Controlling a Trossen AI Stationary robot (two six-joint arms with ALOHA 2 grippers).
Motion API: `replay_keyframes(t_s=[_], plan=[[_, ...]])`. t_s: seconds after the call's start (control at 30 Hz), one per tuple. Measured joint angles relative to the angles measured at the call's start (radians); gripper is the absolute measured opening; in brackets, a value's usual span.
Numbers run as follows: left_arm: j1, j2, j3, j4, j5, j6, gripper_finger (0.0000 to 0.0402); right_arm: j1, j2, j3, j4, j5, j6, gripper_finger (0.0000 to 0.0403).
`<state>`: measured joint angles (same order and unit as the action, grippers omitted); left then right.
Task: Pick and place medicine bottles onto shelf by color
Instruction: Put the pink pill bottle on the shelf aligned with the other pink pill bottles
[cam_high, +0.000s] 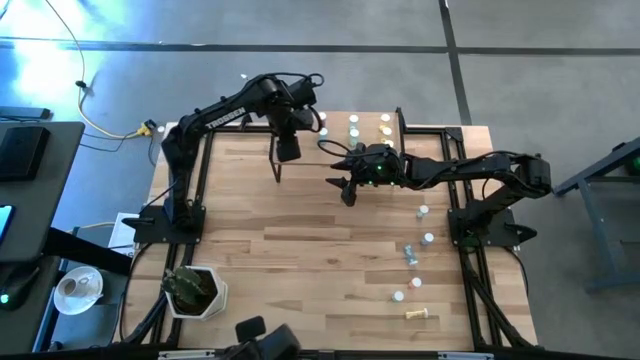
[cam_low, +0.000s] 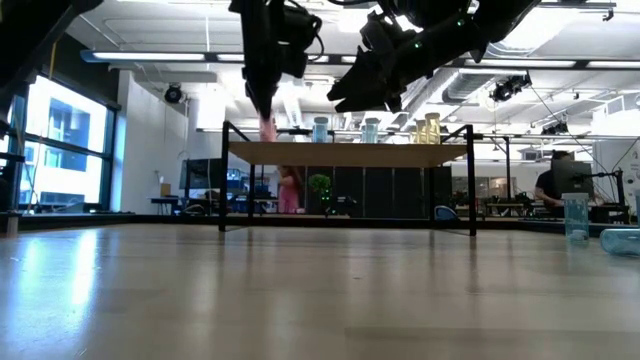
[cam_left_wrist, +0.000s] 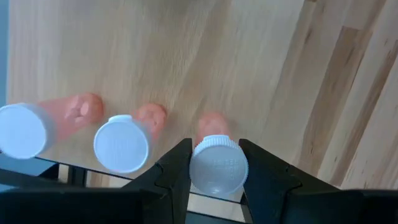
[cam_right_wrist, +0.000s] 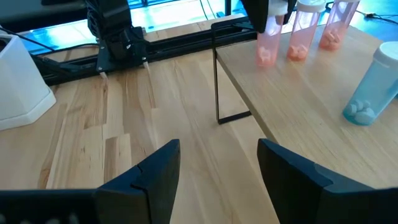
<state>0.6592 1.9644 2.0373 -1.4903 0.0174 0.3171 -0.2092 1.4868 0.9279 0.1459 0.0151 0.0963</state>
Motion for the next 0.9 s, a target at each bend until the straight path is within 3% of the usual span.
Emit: replay_keyframes(t_s=[0.63,0.9], plan=[[0.000,0.021,0.001,-0.005,-0.044,-0.003,0.0116,0.000,0.000,0.000,0.000,0.000,-0.007,0.0206],[0.001,0.025,0.000,-0.005,-0.056,-0.003,0.0147,0.000,0.000,0.000,0.000,0.000,-0.008,0.0206]])
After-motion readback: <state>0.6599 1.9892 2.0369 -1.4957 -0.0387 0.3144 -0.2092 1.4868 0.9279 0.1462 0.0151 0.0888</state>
